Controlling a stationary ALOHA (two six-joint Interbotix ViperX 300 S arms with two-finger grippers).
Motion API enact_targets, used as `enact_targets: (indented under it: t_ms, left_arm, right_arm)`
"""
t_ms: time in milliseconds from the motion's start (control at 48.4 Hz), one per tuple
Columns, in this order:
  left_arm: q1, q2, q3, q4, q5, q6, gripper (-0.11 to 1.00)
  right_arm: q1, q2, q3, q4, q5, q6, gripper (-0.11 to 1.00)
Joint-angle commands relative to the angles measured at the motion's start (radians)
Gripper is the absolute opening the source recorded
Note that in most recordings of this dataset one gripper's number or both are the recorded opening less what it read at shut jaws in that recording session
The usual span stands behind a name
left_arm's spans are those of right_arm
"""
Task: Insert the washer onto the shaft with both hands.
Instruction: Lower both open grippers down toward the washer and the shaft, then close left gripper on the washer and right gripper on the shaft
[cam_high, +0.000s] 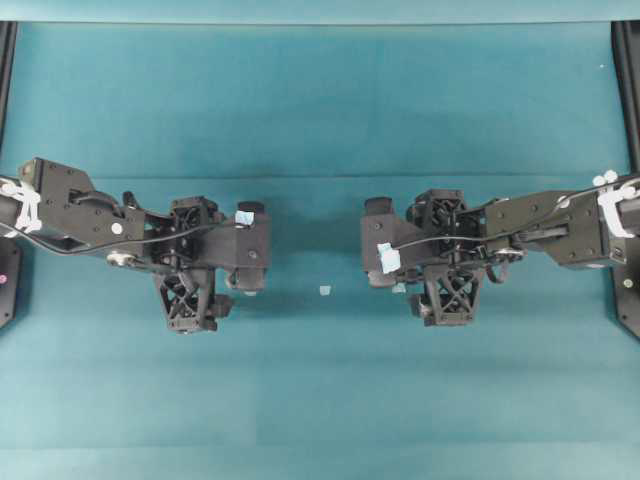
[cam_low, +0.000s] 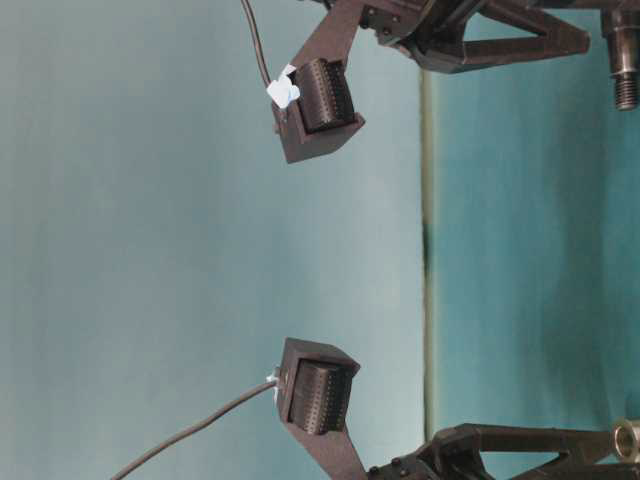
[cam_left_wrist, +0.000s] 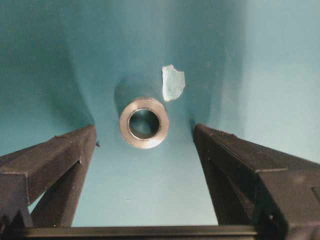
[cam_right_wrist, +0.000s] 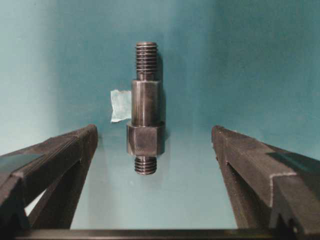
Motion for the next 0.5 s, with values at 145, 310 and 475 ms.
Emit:
enact_targets:
  t_ms: [145, 310, 475]
  left_arm:
    - [0.002, -0.014, -0.011, 0.005, -0.006, 0.002, 0.90]
    - [0.002, -0.012, -0.011, 0.005, -0.009, 0.002, 0.90]
    - [0.002, -0.011, -0.012, 0.005, -0.009, 0.002, 0.90]
  right_arm:
    - [0.006, -0.017, 0.014, 0.018, -0.009, 0.005, 0.90]
    - [0.008, -0.017, 0.018, 0.020, -0.014, 0.003, 0.90]
    - [0.006, -0.012, 0.015, 0.020, -0.028, 0.003, 0.90]
